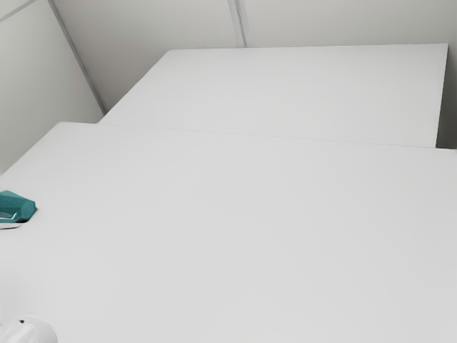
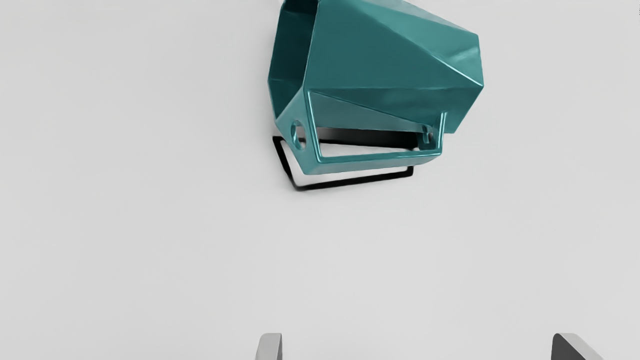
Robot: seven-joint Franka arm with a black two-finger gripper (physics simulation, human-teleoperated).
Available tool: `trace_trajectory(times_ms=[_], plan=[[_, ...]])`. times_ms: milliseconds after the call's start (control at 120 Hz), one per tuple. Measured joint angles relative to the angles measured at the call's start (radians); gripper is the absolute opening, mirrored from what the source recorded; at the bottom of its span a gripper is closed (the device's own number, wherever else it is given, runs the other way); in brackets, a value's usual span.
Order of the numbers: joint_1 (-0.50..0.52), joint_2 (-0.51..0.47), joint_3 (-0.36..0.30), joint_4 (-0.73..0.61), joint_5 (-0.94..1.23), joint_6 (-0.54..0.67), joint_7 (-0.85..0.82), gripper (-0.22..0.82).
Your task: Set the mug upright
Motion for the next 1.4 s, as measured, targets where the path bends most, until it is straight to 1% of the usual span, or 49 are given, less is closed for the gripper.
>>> trace_trajectory(times_ms=[125, 233, 442, 683, 900, 1400], plan=[[-0.018, 0.057, -0.024, 0.028, -0.052, 0.038, 0.09, 0.58], [-0.028, 0.082, -0.043, 0.037, -0.09, 0.071, 0.161, 0.58], [-0.019, 0.113, -0.045, 0.053, -0.139, 0.122, 0.269, 0.58], [-0.012, 0.228, -0.046, 0.175, -0.202, 0.136, 0.357, 0.57], [-0.013, 0.222, -0.048, 0.174, -0.276, 0.103, 0.407, 0.57], [-0.026, 0.255, -0.062, 0.173, -0.312, 0.074, 0.463, 0.57]])
